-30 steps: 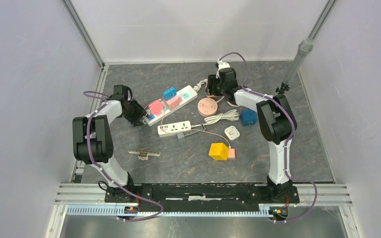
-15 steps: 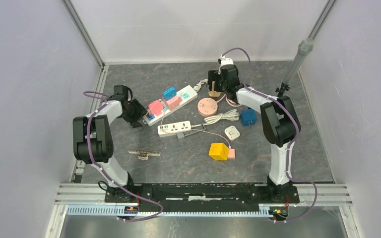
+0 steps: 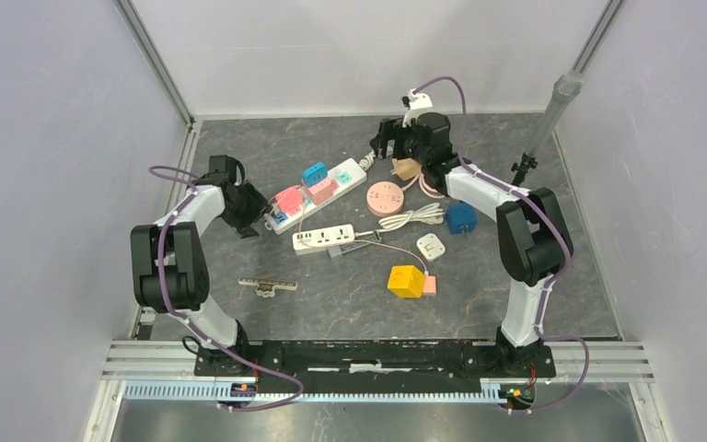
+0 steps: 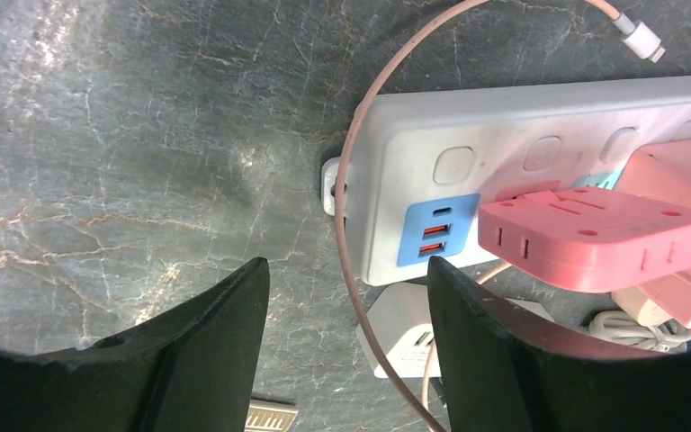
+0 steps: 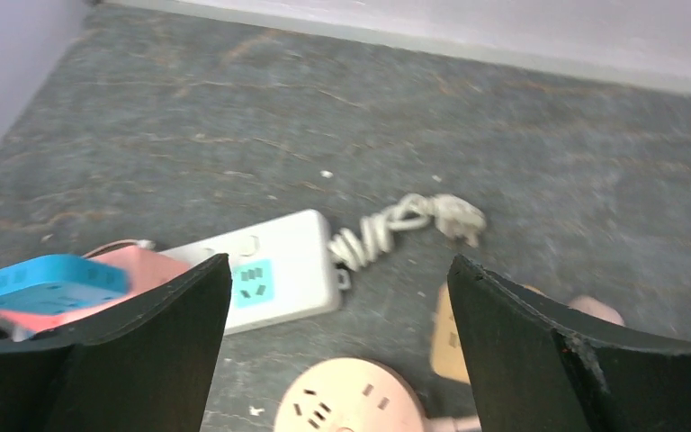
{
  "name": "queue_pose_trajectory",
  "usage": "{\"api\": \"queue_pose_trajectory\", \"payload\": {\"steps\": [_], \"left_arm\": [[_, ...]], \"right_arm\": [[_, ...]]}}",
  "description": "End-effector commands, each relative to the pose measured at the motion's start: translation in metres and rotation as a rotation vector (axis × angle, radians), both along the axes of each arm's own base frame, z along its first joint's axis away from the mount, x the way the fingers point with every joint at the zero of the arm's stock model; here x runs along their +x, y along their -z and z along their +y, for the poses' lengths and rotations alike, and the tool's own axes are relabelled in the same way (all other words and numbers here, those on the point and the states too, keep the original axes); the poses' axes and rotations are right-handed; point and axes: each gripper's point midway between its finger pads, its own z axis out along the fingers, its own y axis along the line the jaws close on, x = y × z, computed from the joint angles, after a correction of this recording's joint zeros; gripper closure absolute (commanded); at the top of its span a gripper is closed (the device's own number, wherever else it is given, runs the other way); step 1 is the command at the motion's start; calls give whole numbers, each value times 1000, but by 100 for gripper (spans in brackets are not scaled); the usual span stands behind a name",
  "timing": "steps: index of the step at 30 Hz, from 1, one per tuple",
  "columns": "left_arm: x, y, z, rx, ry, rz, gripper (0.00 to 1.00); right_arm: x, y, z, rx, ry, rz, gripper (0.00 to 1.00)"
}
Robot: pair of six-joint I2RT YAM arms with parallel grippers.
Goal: Pull the plug off the socket
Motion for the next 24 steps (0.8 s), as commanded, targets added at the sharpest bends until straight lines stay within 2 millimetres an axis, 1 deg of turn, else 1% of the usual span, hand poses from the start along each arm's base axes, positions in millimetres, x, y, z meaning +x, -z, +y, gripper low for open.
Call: {"api": "queue_pose_trajectory", "payload": {"steps": [1, 4, 7, 8, 11, 14, 15, 17, 19, 21, 23, 24], "left_arm": [[13, -30, 7, 50, -4, -84, 28], [17, -44, 12, 75, -15, -121, 27], [21, -58, 16, 99, -21, -161, 26], [21, -62, 17, 107, -21, -171, 25], [20, -73, 28, 165, -43, -176, 25], [20, -86, 42, 243, -69, -191, 25], [22, -91, 42, 242, -70, -201, 24], [28, -103, 29, 183, -28, -232, 23], [40, -120, 0, 43, 50, -295, 22], [47, -131, -19, -35, 102, -325, 23], [51, -136, -30, -45, 139, -339, 23], [51, -138, -31, -43, 139, -343, 23]], "right_arm": [[-25, -65, 60, 46, -236, -219, 5], [-44, -72, 96, 34, -354, -269, 3], [-57, -70, 127, 29, -436, -280, 3], [-60, -67, 134, 26, -451, -280, 2], [-68, -61, 153, 26, -490, -282, 2], [-73, -56, 167, 33, -529, -282, 2], [-75, -53, 172, 34, -553, -278, 2], [-80, -48, 180, 41, -611, -275, 4], [-81, -44, 185, 26, -660, -274, 7], [-82, -42, 189, 24, -718, -276, 10], [-85, -42, 191, 57, -788, -274, 14], [-87, -42, 192, 81, -821, -274, 17]]}}
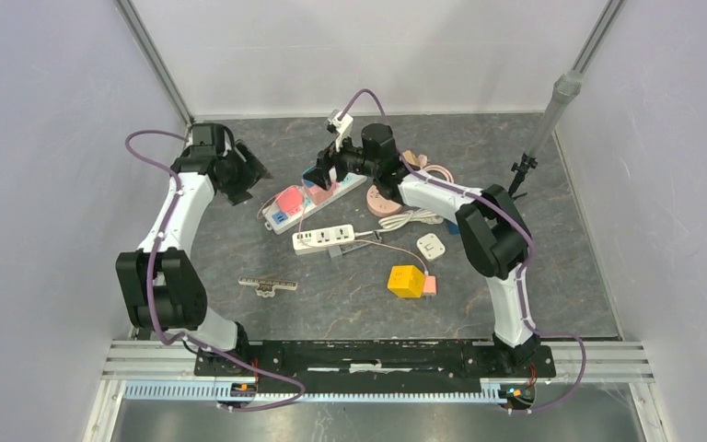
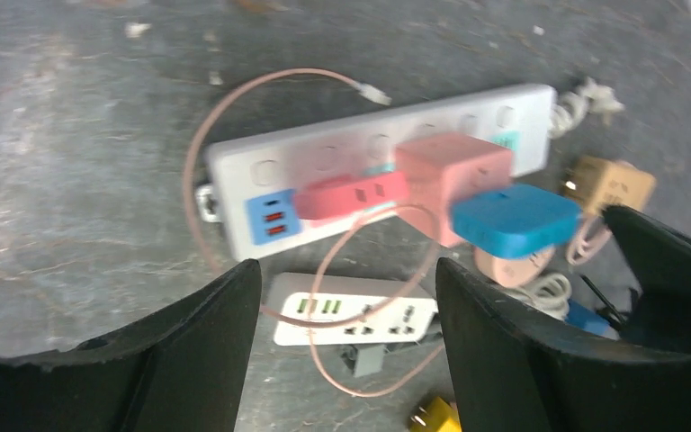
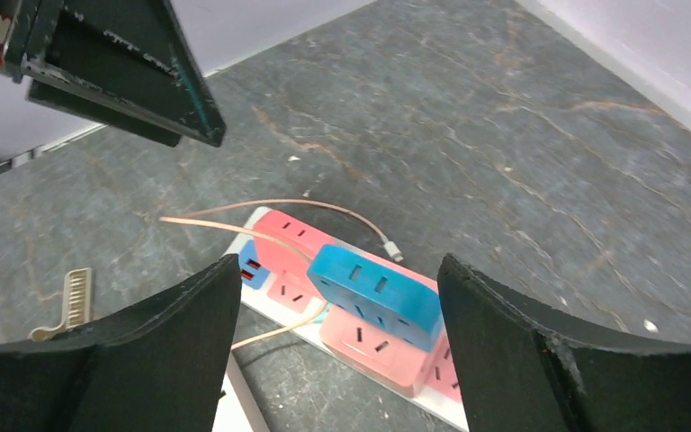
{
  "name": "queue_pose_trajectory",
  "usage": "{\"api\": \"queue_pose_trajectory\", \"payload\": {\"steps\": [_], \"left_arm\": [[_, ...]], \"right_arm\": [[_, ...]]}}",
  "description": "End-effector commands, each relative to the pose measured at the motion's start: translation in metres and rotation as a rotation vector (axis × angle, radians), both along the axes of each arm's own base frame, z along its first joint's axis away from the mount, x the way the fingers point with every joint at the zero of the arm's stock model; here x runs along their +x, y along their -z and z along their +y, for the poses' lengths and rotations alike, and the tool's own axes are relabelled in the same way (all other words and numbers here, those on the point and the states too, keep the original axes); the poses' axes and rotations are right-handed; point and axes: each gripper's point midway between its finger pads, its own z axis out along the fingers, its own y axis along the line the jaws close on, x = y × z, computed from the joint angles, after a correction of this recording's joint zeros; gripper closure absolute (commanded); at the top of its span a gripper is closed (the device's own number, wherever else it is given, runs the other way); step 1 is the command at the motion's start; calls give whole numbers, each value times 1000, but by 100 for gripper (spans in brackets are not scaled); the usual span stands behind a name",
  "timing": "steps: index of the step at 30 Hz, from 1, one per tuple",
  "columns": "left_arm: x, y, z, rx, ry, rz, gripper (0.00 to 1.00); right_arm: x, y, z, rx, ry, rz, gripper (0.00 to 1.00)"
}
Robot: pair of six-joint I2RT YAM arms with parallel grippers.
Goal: Pull the plug off the socket
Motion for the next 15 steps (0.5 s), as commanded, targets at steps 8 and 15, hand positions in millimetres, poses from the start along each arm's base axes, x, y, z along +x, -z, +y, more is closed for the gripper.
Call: {"api": "queue_pose_trajectory", "payload": {"steps": [8, 15], "left_arm": [[4, -10, -65, -126, 195, -17, 25], [-1, 14, -79, -126, 211, 66, 28]], "right_arm": [[-18, -13, 10, 148, -372, 26, 25], [-22, 2, 2, 151, -501, 5, 31]]}}
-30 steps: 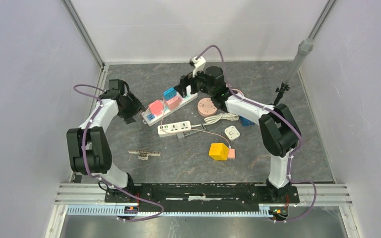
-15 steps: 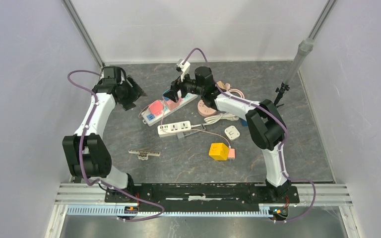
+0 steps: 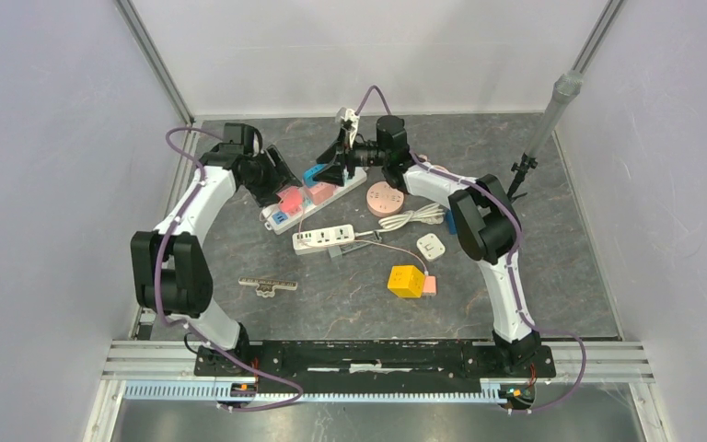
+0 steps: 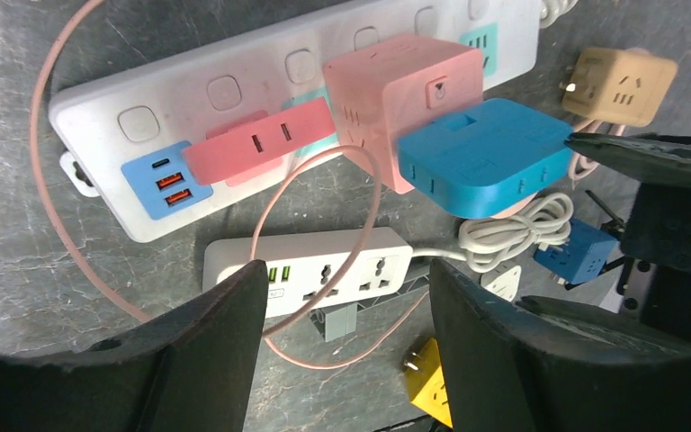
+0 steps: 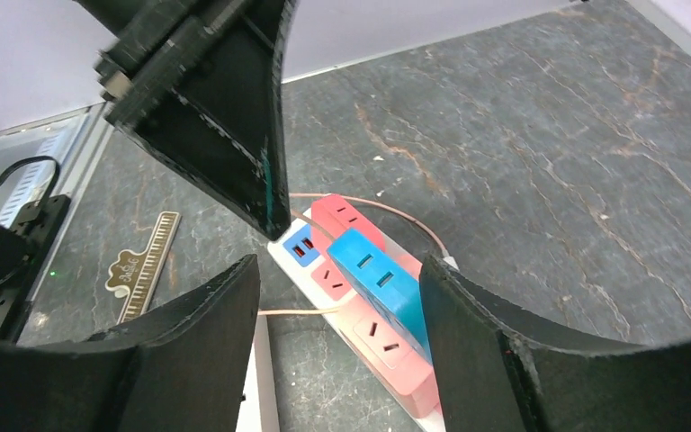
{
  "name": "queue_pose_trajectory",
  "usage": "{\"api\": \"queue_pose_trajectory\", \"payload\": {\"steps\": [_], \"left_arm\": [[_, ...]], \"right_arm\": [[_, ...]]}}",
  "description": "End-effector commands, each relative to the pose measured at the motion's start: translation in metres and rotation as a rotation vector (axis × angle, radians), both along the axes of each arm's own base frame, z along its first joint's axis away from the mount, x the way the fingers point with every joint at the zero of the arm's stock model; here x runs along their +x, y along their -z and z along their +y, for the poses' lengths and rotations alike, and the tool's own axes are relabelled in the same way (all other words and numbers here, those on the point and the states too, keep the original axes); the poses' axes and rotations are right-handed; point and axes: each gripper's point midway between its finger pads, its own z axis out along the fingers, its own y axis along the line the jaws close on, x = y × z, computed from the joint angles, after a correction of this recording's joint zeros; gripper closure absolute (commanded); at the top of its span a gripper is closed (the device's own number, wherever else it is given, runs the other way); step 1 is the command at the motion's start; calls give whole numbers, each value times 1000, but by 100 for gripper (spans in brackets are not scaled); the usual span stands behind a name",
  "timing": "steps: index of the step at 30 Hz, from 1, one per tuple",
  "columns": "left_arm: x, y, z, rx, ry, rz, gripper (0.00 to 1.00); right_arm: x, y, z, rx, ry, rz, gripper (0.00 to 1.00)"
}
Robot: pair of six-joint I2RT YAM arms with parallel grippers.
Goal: Pull the plug off the socket
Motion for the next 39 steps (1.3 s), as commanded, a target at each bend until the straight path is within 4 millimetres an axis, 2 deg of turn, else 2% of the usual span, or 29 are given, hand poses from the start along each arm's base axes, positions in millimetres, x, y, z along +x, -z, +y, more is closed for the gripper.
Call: {"api": "queue_pose_trajectory", "payload": {"steps": [1, 6, 10, 12, 17, 23, 27, 30, 33, 37, 39], "left_arm": [[1, 6, -8, -10, 7, 35, 28], [8, 8, -7, -3, -4, 40, 28], [12, 9, -7, 1, -10, 42, 28], [12, 11, -6, 2, -11, 47, 28], [13, 17, -5, 8, -15, 60, 28], [18, 15, -3, 25, -22, 48, 28], [25, 13, -2, 32, -24, 37, 28], [30, 10, -3, 32, -21, 28, 28], [31, 10, -3, 29, -17, 28, 28], [29, 13, -3, 31, -13, 35, 28], [28, 15, -3, 31, -12, 40, 29]], "right_arm": [[-10, -8, 1, 47, -153, -47, 32], [-12, -1, -1, 61, -176, -79, 36], [-9, 6, -4, 68, -121, -125, 36], [-3, 8, -4, 57, -86, -140, 36], [27, 13, -6, -23, 77, -190, 34], [45, -2, -16, -50, 258, -151, 29], [60, -5, -25, -105, 418, -102, 27], [56, -11, -23, -89, 411, -72, 20], [42, -20, -9, -21, 271, -19, 12], [25, -29, 2, 101, 118, 80, 12], [23, -25, 2, 121, 93, 91, 12]]}}
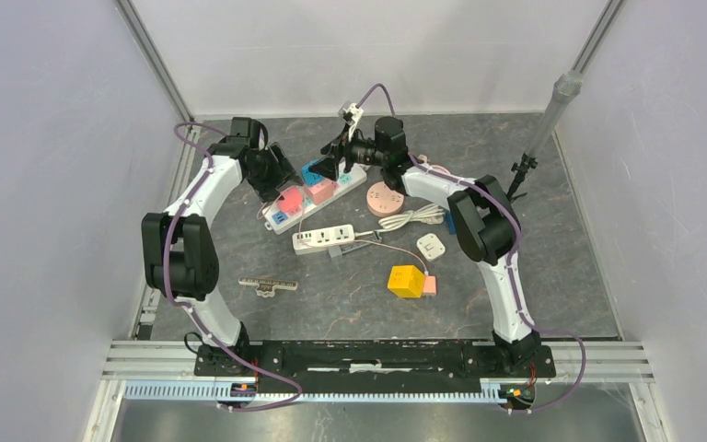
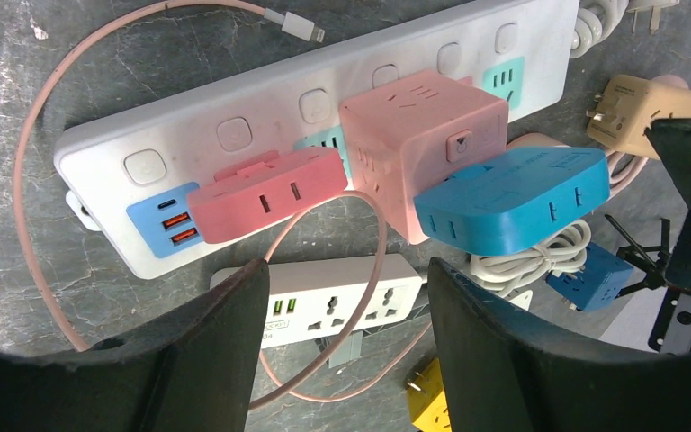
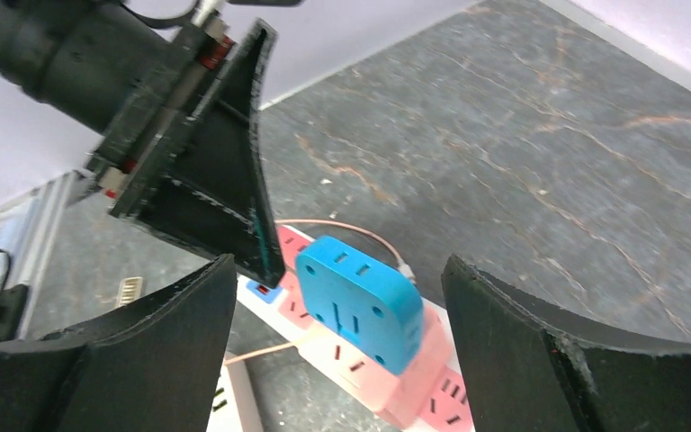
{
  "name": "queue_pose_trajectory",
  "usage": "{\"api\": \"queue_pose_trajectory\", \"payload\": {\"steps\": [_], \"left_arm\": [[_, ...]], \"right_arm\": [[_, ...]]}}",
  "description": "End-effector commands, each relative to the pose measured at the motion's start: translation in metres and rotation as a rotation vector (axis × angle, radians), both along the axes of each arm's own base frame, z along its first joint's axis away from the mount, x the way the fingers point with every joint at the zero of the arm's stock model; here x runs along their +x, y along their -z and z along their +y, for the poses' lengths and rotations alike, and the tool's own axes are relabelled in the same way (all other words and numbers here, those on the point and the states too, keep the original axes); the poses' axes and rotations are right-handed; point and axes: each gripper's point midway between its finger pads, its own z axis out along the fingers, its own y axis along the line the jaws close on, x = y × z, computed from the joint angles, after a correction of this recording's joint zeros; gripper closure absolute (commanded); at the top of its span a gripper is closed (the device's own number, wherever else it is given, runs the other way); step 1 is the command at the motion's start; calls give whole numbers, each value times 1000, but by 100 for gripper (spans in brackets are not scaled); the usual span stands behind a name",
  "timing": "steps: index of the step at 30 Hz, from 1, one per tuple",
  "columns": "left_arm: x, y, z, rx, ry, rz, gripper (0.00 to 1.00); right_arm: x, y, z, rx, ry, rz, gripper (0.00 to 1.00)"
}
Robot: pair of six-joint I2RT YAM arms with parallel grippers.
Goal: Pull the plug off the socket
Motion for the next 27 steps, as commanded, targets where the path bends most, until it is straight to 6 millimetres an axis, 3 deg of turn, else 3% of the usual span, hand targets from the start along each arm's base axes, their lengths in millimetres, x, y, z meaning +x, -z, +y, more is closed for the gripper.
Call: {"api": "queue_pose_trajectory", "payload": {"steps": [1, 4, 10, 14, 20, 27], "left_arm": [[8, -7, 0, 0, -10, -28, 29], [7, -6, -1, -3, -7, -23, 29], [5, -4, -2, -10, 0, -14, 29], [4, -2, -4, -19, 3, -5, 29], [6, -1, -6, -32, 3, 0, 29], [6, 2, -9, -49, 6, 14, 30]], "right_arm": [[-12, -24, 8, 132, -130, 10, 12], [-11, -11, 10, 140, -169, 8, 13], [4, -8, 4, 176, -178, -9, 13], [0, -4, 2, 173, -219, -25, 15], [-28, -17, 0, 263, -360, -45, 40], [-37, -17, 0, 293, -403, -29, 67]]}}
